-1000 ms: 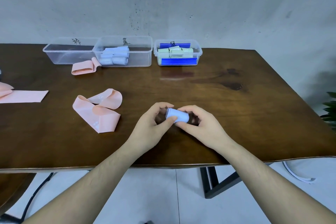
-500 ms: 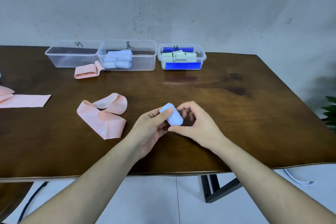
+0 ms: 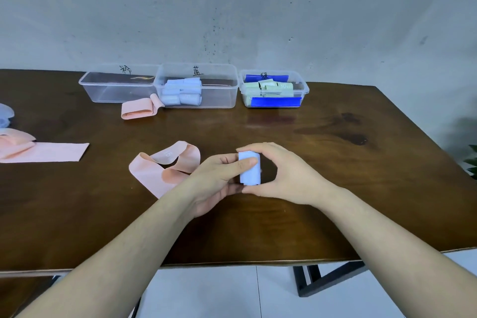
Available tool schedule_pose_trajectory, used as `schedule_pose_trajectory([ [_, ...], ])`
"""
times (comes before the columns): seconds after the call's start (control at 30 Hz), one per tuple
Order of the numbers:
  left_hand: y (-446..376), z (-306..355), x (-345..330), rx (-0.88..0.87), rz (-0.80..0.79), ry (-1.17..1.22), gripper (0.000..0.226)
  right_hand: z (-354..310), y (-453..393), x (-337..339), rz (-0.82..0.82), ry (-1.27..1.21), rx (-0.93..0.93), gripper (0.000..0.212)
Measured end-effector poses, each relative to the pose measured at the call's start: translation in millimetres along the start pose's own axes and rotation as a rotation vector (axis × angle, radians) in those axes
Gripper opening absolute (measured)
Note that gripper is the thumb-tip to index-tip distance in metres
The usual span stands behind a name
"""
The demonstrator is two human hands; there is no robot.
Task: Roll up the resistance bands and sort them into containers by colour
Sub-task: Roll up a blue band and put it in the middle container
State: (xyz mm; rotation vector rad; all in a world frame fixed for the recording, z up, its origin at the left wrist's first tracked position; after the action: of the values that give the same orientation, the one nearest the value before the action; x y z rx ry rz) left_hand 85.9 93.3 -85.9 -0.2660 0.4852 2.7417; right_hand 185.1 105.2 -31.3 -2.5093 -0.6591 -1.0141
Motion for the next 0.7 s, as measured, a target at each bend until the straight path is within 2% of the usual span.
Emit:
schedule_pose_trajectory([
  [0.3, 4.0, 8.3, 25.6, 0.061, -0.004, 0.224, 0.033, -17.5, -28.5, 0.7, 0.116, 0.031, 0.02, 0.062],
  [0.4, 0.6, 12.4, 32.5, 0.049, 0.022, 0.258, 0.034, -15.1, -39.3, -2.8, 0.067, -0.027, -0.008, 0.071],
  [0.47, -2.6, 14.0, 33.6, 0.056, 0.03, 0.298, 0.037, -11.8, -45.8, -2.0, 0.059, -0.085, -0.028, 0.068],
  [0.57, -12.2, 16.2, 35.1, 0.082, 0.071, 0.367, 0.04, -9.4, -57.5, 3.4, 0.085, -0.089, -0.002, 0.057],
  [0.7, -30.5, 22.1, 39.5, 0.098, 0.176, 0.379, 0.038, 1.9, -76.3, 9.5, 0.082, -0.135, 0.004, 0.057],
])
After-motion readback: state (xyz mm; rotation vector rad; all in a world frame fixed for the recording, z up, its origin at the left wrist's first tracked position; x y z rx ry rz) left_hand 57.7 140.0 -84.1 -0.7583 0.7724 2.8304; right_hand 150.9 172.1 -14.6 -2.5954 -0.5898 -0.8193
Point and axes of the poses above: each hand's wrist, its own y-axis away from the middle knuckle, its own x-axis out of the back of the hand, z = x × y, the point moved 10 cm from there along -y, towards the middle knuckle, and after that the axes turned 6 degrees about -y, right-handed, at the moved point
